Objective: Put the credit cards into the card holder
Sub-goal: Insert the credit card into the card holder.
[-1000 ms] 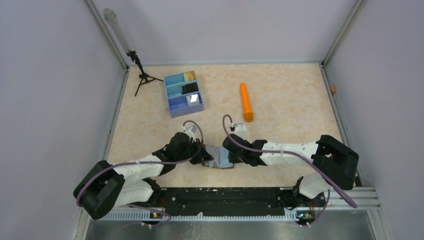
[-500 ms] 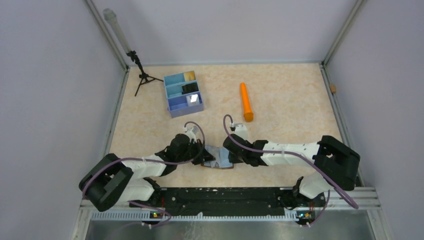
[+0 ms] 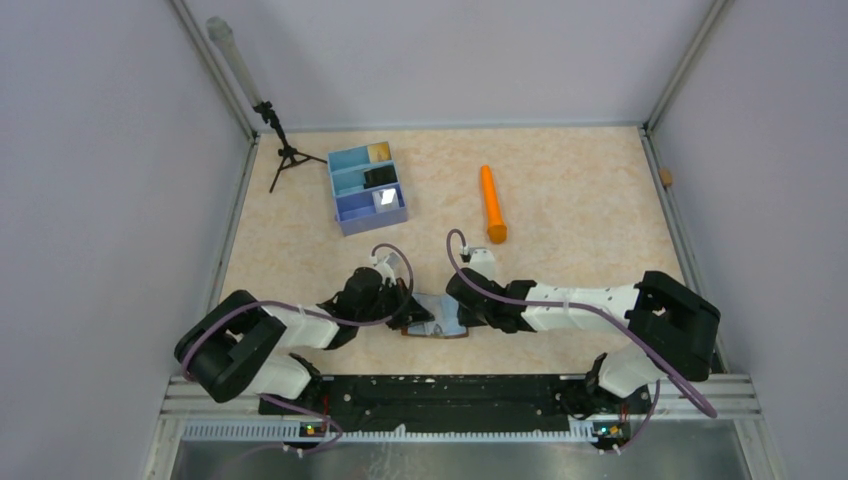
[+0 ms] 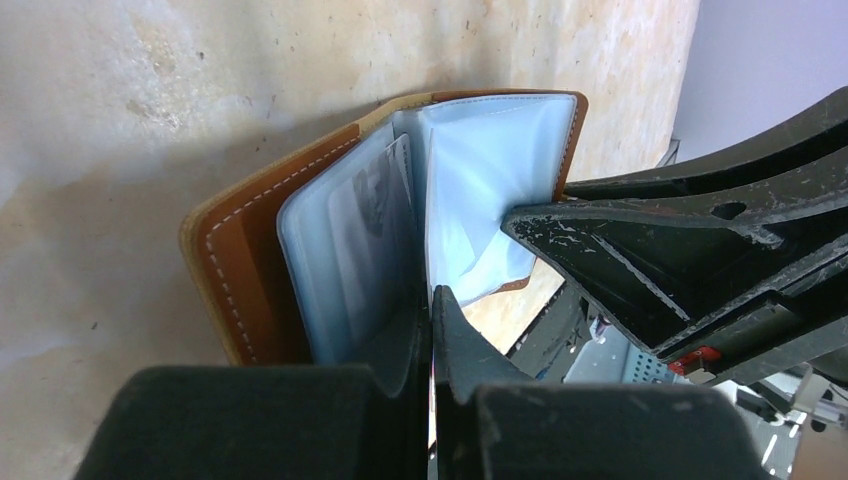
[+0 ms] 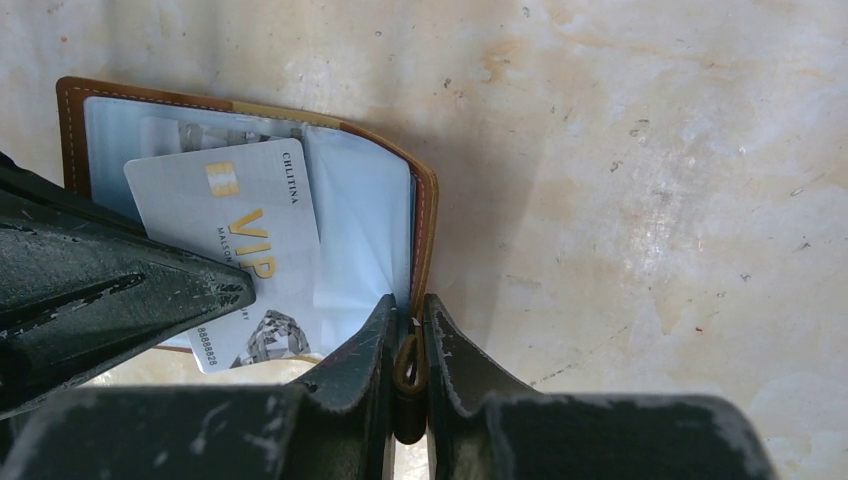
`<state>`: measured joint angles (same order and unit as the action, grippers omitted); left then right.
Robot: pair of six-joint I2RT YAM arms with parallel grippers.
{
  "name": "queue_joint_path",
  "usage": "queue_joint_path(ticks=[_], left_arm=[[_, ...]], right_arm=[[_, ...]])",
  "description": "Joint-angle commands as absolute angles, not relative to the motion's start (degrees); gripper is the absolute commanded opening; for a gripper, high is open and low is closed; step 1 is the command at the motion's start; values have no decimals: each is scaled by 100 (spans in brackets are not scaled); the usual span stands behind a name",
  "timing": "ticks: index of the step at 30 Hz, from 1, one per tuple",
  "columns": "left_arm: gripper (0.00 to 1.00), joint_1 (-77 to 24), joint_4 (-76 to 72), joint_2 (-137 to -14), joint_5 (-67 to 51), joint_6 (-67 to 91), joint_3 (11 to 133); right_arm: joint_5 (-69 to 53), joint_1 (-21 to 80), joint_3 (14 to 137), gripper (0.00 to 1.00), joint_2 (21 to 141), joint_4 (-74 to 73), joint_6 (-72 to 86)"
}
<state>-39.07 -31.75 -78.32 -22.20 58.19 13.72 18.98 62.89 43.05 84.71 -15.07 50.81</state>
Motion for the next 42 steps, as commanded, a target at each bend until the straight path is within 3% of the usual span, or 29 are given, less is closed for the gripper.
queue_joint_path(ticks=[1,20,23,32,42], left_arm=[[0,-3920,-3182,-8088,-2404,5959,1363],[0,-3914,-3593,-8547,-2765,6378,1397],[0,-3902,-3761,-8673,-2827,6413,1400],[0,-3878,-4020,-8974,-2871,6457,1396],[0,-3867,-4271,-9281,-3030,6472,1480]], right_arm=[[1956,6363,4264,6,8372,-1625,5132],[1989,6359,4333,7,8455,-1728,5172],[1969,6363,4333,11,8455,-1728,5172],[1997,6359,4333,40,8436,-1803,5186],[2089,6309,4118,40,8069,-1803,5282]])
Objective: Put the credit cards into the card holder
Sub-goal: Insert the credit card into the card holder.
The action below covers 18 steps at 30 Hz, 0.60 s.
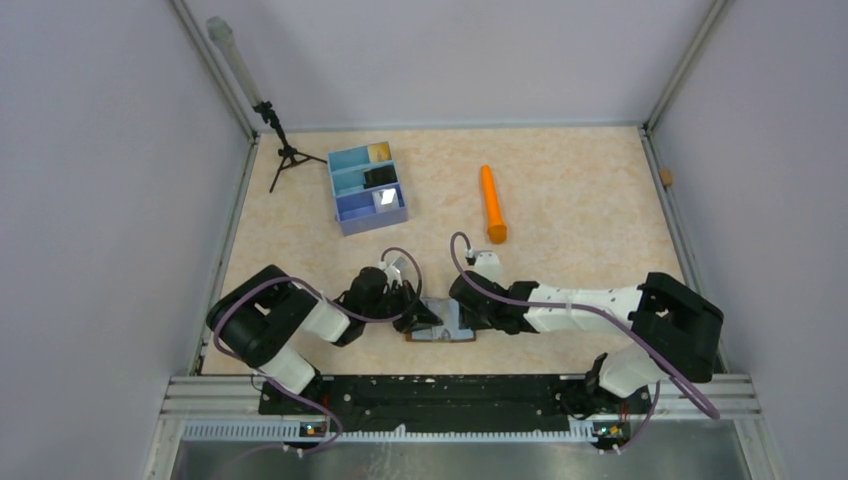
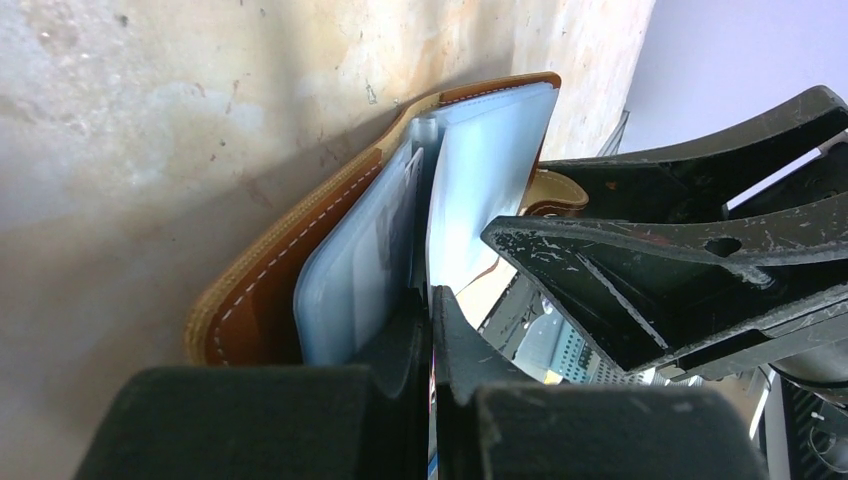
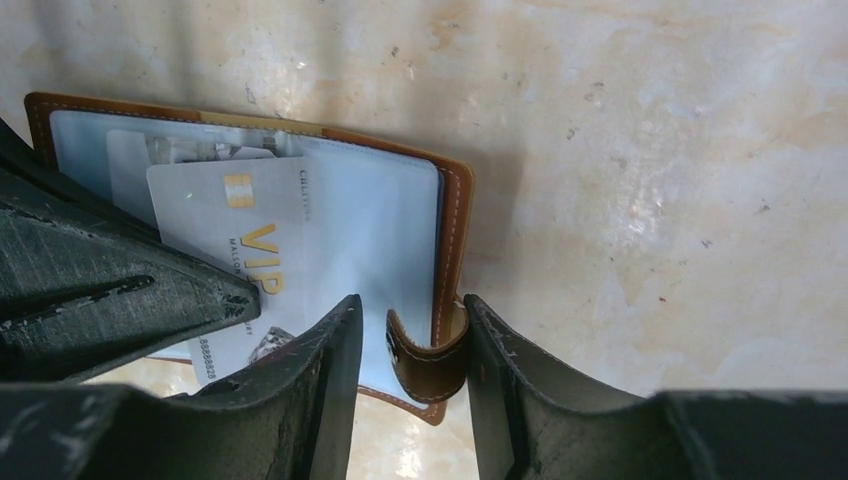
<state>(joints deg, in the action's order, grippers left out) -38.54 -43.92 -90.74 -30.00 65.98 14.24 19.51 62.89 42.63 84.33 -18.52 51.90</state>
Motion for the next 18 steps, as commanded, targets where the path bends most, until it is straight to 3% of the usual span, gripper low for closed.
queue_joint_path(ticks=[1,7,12,18], left_arm=[[0,-3869,-4279,-9320,-3046,6457,1507],[0,-3874,-4316,-9511,-3198,6388,1686],[2,-3880,-3638,-9420,-3105,6051,1987],[22,-3894,-2069,-8920,-2677,5395,2429]], right_arm=[[2051,6272,4064,39,8018,-1747,5272],[1850,6135,3844,22,7954,-1568,5285],[1841,6123,3839,0,7937,-1566,5281],[1983,6117,3841,0,7937,-1713,5308]])
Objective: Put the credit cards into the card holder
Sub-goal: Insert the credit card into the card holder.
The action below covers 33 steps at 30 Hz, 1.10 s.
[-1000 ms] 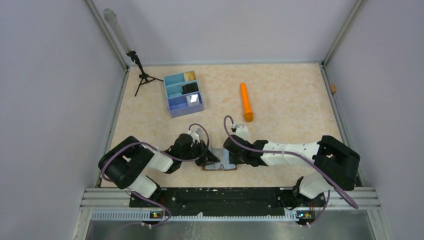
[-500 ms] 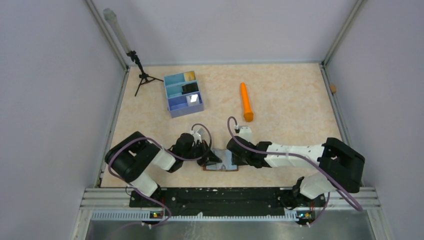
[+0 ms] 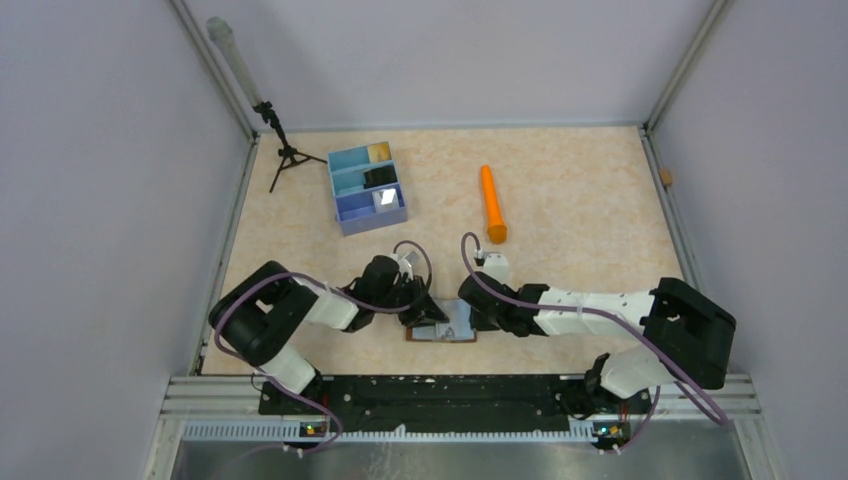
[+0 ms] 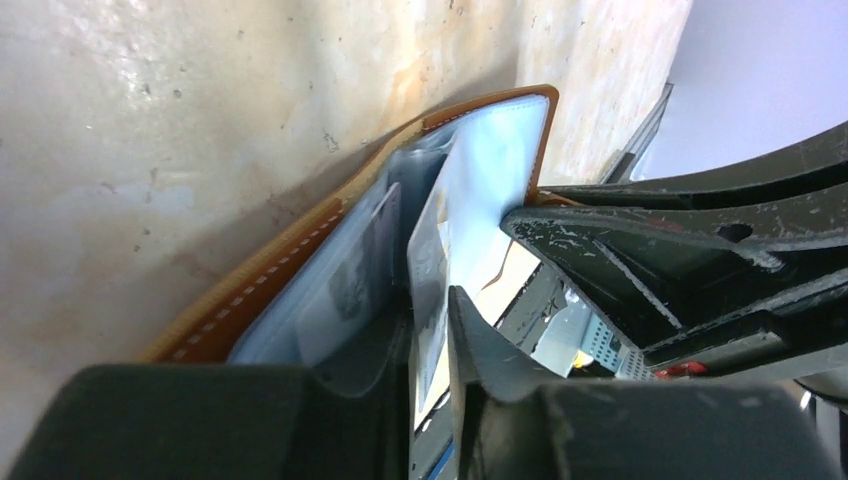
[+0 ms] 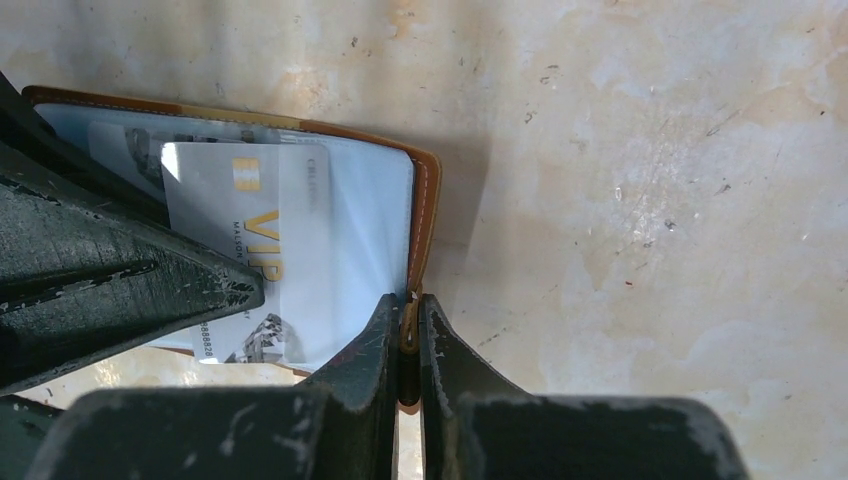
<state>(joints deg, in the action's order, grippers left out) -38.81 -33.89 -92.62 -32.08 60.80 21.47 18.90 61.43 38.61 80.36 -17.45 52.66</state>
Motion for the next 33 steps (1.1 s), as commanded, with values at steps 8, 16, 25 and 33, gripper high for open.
queue_joint_path(ticks=[8,16,25,33], left_arm=[[46,-3910,-691,-8435,-2115,4909,2815],[53,-3911,217,-7915,-1761,4680,3024],[50,-3996,-298,-8041,-2040,4937,2835],[47,-4117,-825,-8501,-2185,5098,2797]], right_arm=[[2004,6112,3817,0,7895,-1726,5315],[1989,6113,3789,0,7875,-1682,5306],[1889,6113,3780,0,7917,-1571,5297],[1801,6116,3756,0,7892,-1498,5310]])
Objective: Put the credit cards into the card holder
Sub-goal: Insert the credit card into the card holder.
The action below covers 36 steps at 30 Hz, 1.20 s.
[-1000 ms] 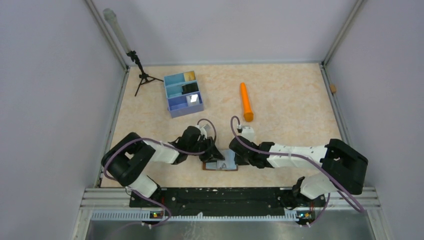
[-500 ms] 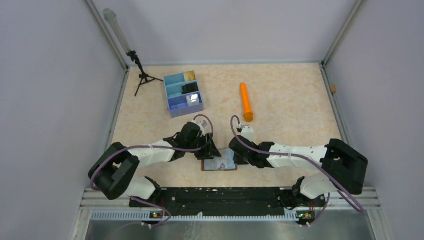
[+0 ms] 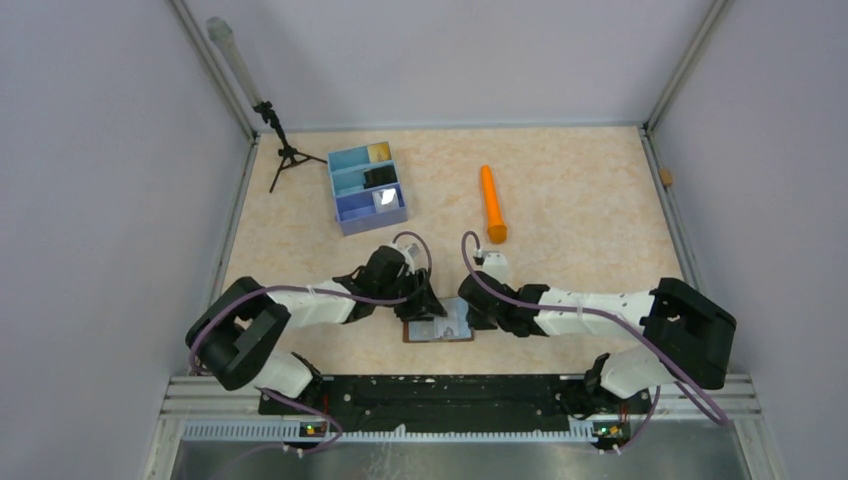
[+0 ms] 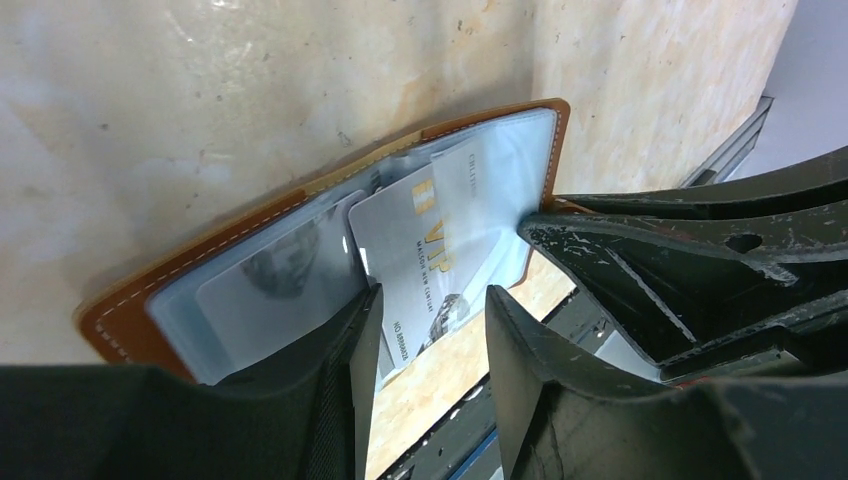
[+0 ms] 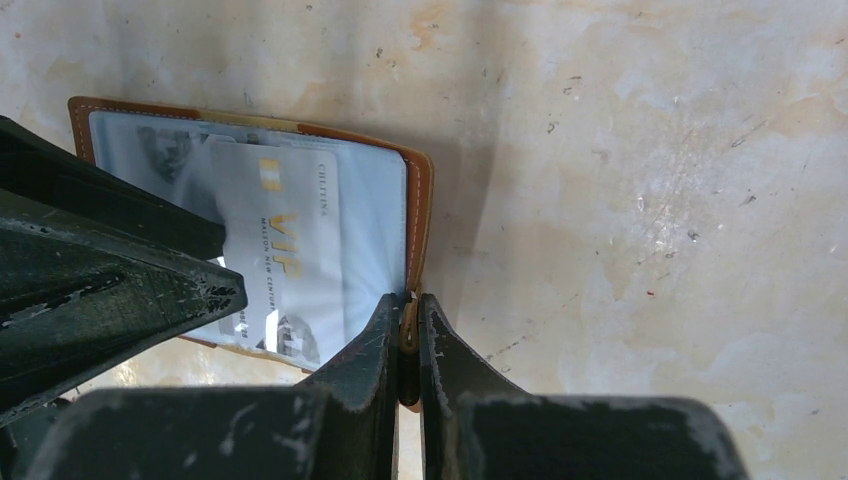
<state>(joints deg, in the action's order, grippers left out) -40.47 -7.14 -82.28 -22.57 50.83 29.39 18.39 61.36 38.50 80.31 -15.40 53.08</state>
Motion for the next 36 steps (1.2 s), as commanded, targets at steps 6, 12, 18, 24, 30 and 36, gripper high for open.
queue_joint_path(ticks=[6,12,18,24,30,36], left_arm=[[46,-4212,-1219,-8688,-2262,5227,2854],[45,-4304,-1837,-9037,-2408,5433,2848],[44,-4406,-2031,-9099,-2353,5541,2926],[44,-4452,-2201,-8950,-2253,5639,2897],[45,-4448,-2410,-8741,-2189,5687,2845],[45,-4447,-2612,-8948,-2330,5771,2867]], right_arm=[[1750,6113,3713,0,7892,-1409,5330],[1690,6109,3683,0,7897,-1346,5344],[1699,6111,3670,5,7831,-1370,5368],[1876,6096,3654,32,7609,-1643,5396],[1819,5817,3379,50,7203,-1713,5351],[1411,5457,2934,50,6773,-1374,5281]])
